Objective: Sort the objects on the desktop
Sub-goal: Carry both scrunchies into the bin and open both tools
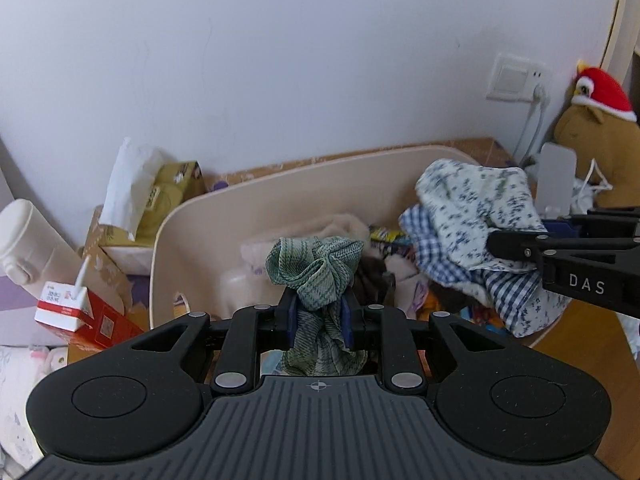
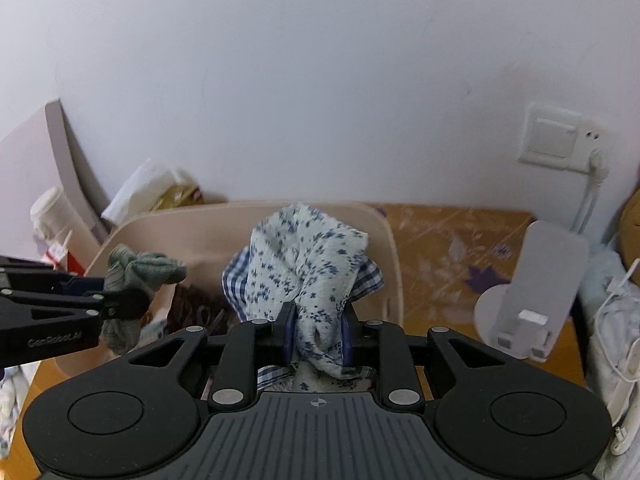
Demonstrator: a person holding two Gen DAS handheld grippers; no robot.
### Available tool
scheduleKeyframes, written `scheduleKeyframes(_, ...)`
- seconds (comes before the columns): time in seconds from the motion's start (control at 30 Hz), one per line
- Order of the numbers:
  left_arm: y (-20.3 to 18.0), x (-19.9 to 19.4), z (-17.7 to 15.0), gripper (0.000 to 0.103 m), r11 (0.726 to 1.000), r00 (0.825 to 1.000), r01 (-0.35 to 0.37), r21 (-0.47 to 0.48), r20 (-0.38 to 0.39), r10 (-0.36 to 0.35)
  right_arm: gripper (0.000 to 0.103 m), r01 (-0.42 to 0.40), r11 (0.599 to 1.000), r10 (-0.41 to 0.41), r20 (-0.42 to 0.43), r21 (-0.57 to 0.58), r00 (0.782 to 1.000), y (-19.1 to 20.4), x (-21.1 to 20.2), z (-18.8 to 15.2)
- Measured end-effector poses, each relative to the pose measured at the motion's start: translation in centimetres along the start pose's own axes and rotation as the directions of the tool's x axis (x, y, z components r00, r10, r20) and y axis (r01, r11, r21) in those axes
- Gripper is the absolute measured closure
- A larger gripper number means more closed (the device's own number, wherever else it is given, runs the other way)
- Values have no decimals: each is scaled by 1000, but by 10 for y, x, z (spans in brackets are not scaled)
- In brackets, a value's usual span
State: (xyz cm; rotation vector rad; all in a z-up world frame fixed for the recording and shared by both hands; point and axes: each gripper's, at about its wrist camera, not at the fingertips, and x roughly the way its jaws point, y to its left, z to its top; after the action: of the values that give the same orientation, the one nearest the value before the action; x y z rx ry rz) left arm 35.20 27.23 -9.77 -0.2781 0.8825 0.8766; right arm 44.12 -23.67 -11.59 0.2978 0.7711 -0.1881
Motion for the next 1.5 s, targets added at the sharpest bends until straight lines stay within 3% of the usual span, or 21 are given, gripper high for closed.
scheduleKeyframes(0.1,4,4,0,73,1000,999,-10,-25,-34,9,74,-3,1000,3,-36,7,999,1,6,-4)
scheduleKeyframes(0.17,8,5,1,54,999,998,-7,-50,-56,4,62,-5,1000,6,-47,12,999,1,7,-4)
scheduleKeyframes(0.27,9,1,1,46,999,999,14,-31,-52,-16,49,7,1000,-7,-47,6,999,3,1,-4)
scheduleKeyframes(0.33,9,-4,1,35,1000,999,1,-3,-49,-1,30,19,1000,-19,-39,8,999,5,-7,-3)
scheduleKeyframes(0.37,9,-7,1,31,1000,999,-4,0,-49,4,26,25,1000,-25,-34,13,999,5,-12,-2)
scheduleKeyframes(0.53,18,-21,-1,31,999,999,13,-29,-51,-14,1,18,998,-15,-34,66,999,12,-28,-3)
scheduleKeyframes(0.87,34,-62,-16,29,996,998,39,-76,-46,-43,0,65,965,-29,-140,254,990,25,-57,-20)
scheduleKeyframes(1.3,36,-121,-31,27,996,999,26,-84,-43,-29,0,136,977,-119,-111,166,987,53,-110,-24)
scheduleKeyframes(1.5,27,-153,-46,27,997,999,-15,-76,-32,12,0,119,984,-99,-147,136,984,57,-138,-35)
